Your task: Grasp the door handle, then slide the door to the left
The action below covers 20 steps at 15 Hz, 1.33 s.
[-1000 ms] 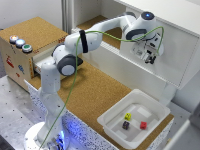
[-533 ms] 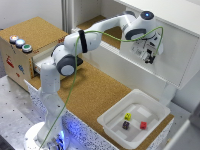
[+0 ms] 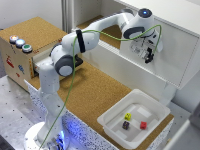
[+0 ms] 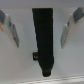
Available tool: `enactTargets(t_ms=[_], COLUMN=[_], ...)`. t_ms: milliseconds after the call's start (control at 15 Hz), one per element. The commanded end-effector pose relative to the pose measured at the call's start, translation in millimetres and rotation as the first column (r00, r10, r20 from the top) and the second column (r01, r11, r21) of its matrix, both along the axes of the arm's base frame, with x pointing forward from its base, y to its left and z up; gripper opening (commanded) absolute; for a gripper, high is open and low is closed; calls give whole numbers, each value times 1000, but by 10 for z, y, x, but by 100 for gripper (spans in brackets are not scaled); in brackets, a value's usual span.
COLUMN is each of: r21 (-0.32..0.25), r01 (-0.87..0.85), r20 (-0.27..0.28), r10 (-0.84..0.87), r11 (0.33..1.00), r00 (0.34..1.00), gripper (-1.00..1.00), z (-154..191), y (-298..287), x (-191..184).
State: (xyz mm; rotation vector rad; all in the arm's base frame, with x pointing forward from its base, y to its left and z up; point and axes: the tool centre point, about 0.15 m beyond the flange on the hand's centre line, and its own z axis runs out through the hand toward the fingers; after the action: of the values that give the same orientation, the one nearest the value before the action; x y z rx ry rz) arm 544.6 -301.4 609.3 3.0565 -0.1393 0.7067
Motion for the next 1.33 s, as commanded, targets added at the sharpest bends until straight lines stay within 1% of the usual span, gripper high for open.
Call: enactTargets(t_ms=[0,467,533,733,867,1000,1267], r21=[-46,-63,-57,-115,-161,-190,-201], r01=[53,59,59,87,91,83,88], r20=[92,102,108,151,165,171,178], r10=[-49,-52,-53,-69,-64,-50,-52], r11=[998,996,997,990,983,978,976], r00=[995,993,993,986,984,984,983], gripper=[-100,-100,-100,-100,-100,-100,-100], z=[-163,-241,-238,-199,-193,-192,-188], y=[51,219,262,557,821,1063,1498], x=[-24,-38,-61,-164,-214,-237,-241])
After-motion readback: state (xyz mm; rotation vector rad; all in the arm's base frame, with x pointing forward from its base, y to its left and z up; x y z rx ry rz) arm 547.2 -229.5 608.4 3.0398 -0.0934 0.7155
